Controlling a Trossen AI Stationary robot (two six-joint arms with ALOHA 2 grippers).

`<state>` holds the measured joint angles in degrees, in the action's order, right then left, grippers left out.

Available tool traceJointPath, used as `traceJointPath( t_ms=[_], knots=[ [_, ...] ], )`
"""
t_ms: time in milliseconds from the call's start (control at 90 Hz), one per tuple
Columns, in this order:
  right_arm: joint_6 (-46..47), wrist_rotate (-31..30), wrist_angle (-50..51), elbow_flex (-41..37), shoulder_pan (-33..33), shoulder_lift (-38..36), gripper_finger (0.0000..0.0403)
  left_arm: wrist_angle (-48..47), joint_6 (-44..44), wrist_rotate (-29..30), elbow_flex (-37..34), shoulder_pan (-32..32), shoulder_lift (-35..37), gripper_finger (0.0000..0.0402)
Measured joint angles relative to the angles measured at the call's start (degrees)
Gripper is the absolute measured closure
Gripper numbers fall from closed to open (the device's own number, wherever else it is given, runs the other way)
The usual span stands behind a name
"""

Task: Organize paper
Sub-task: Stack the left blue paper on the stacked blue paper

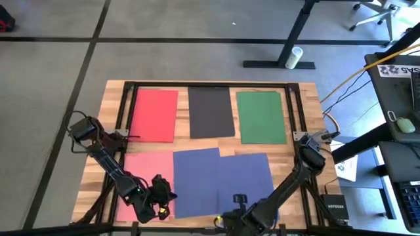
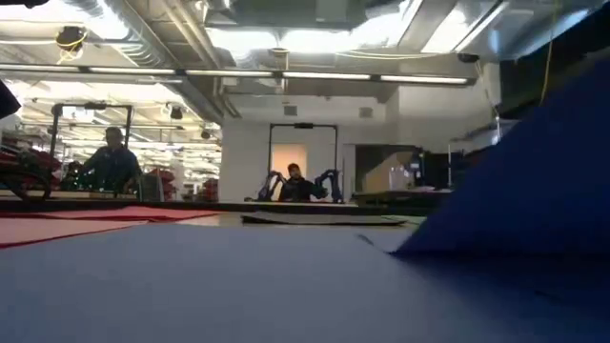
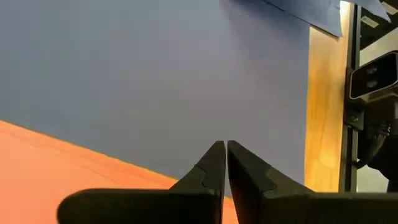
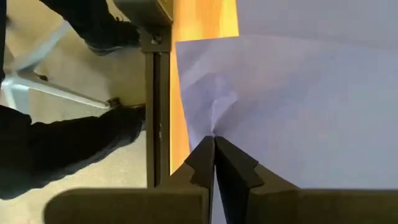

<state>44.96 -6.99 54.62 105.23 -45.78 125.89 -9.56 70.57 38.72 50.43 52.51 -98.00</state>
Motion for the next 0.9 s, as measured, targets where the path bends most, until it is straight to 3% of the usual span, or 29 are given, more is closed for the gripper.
traceJointPath(
  t_ms=[433, 900],
  knots=[
    [0.07, 5.11, -6.28, -7.52, -2.05, 0.01, 0.0403, 0.0, 0.02, -0.04, 0.0, -0.07, 0.0, 0.0402],
    [0.1, 3.58, -3.47, -7.52, -2.2, 0.0, 0.0384, -0.04, 0.14, -0.04, 0.0, -0.07, 0.0, 0.0402]
  ],
)
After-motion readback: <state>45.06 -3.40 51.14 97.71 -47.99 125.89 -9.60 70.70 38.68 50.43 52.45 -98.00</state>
